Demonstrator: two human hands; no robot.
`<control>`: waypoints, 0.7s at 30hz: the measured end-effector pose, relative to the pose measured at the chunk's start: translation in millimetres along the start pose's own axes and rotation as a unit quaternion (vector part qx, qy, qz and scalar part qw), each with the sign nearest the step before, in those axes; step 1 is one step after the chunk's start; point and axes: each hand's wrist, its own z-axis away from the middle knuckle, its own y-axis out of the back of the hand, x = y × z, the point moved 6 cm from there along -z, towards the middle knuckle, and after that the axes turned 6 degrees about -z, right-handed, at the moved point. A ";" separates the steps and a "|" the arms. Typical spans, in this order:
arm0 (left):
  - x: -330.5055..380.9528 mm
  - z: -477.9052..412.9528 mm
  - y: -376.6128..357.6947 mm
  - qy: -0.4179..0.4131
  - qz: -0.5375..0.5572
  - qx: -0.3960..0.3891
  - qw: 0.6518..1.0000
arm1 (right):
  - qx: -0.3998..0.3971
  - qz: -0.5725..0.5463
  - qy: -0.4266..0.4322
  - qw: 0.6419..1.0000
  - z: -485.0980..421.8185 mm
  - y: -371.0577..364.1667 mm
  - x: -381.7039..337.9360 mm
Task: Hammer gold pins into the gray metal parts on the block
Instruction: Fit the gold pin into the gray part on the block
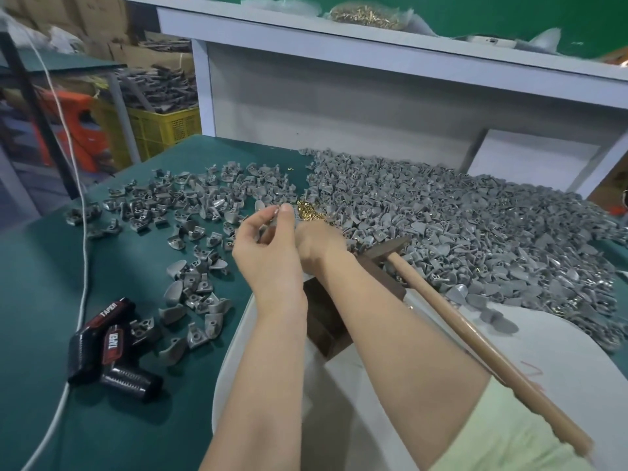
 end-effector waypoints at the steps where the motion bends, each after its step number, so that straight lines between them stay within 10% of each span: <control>1: 0.2 1.2 -1.3 -0.008 -0.020 -0.006 1.000 | 0.000 -0.006 -0.001 1.000 -0.3 -0.8 1.3; 10: 0.4 11.7 -26.3 -0.102 -0.195 -0.166 0.961 | 0.100 -0.204 -0.063 0.972 29.4 53.3 52.8; 21: -23.8 44.6 -48.3 -0.175 -0.559 -0.341 0.736 | 0.160 -0.513 -0.074 0.840 127.3 42.9 118.6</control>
